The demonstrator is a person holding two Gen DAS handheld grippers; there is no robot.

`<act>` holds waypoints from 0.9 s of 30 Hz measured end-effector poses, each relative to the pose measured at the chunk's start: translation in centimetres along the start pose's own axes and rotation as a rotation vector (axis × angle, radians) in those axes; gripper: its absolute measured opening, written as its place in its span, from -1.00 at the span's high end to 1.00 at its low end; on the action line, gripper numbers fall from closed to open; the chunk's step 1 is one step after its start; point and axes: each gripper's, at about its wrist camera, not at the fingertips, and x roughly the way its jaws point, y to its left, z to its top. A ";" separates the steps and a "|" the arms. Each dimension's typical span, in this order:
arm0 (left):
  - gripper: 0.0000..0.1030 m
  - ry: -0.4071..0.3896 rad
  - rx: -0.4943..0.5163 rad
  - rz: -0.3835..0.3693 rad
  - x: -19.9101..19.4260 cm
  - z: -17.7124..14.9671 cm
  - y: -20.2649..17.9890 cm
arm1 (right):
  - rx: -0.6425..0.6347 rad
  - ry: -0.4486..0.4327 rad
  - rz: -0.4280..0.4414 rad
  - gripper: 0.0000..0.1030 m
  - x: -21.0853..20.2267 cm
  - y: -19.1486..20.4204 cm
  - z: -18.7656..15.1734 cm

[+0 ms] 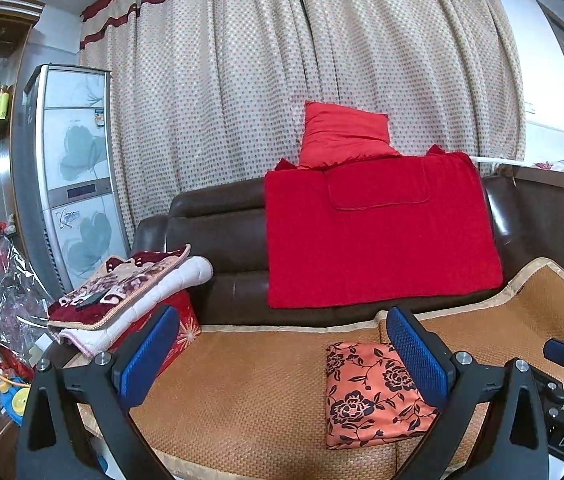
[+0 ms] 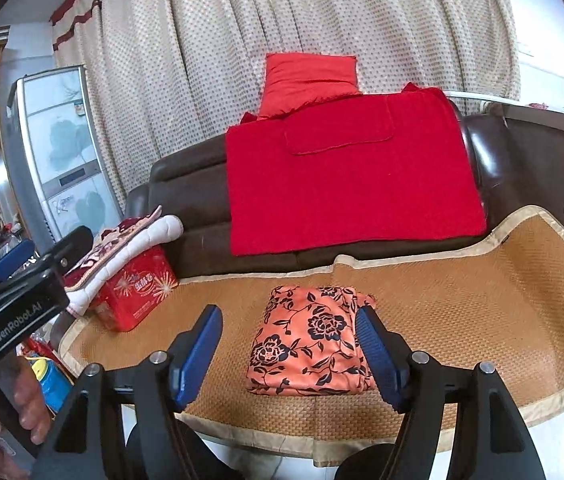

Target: Fold small clothes

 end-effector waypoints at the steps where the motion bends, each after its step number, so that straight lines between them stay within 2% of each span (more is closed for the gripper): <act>1: -1.00 0.001 -0.002 0.002 0.0 0.0 0.1 | -0.002 0.001 0.001 -0.41 0.0 0.1 0.0; 27: -1.00 0.008 -0.017 -0.004 0.1 -0.1 0.8 | -0.079 -0.008 -0.025 -0.41 0.4 1.7 -0.1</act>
